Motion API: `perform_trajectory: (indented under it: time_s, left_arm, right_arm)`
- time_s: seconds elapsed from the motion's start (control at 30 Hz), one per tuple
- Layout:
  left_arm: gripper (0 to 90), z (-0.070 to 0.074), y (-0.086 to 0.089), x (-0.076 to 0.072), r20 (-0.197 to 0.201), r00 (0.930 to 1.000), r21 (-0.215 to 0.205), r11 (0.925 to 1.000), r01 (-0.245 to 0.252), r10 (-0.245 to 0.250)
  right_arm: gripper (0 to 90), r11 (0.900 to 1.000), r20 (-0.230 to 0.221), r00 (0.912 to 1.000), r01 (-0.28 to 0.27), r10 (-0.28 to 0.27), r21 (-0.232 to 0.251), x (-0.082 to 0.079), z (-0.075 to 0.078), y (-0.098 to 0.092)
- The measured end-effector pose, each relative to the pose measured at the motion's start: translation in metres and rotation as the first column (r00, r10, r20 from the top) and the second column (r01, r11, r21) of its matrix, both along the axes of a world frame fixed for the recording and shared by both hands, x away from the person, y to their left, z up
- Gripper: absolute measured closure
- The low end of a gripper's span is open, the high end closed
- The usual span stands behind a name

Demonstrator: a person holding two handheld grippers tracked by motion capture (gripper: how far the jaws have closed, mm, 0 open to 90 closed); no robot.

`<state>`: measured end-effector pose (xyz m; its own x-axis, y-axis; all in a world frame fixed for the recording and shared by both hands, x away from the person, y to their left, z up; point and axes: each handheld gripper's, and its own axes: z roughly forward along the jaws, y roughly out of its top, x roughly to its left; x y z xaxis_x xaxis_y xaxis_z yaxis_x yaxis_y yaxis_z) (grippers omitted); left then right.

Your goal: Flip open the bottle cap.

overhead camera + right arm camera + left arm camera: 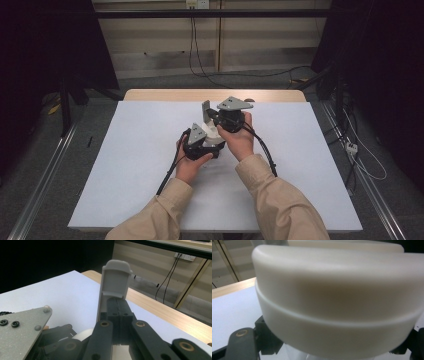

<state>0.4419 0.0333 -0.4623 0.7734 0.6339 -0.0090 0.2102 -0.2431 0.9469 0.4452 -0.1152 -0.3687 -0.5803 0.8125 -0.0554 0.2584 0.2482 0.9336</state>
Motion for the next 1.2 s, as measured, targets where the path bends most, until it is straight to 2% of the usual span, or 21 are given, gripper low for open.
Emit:
perform_trajectory:
  time_s: [1.2]
  left_arm:
    - [18.5, 0.0001, 0.0009, 0.0012, -0.013, 0.9999, -0.008, 1.0000, 0.000, 0.000]
  right_arm:
    - [90.0, 1.000, -0.009, 0.9999, -0.010, 0.010, -0.009, 0.0072, -0.0033, 0.0061]
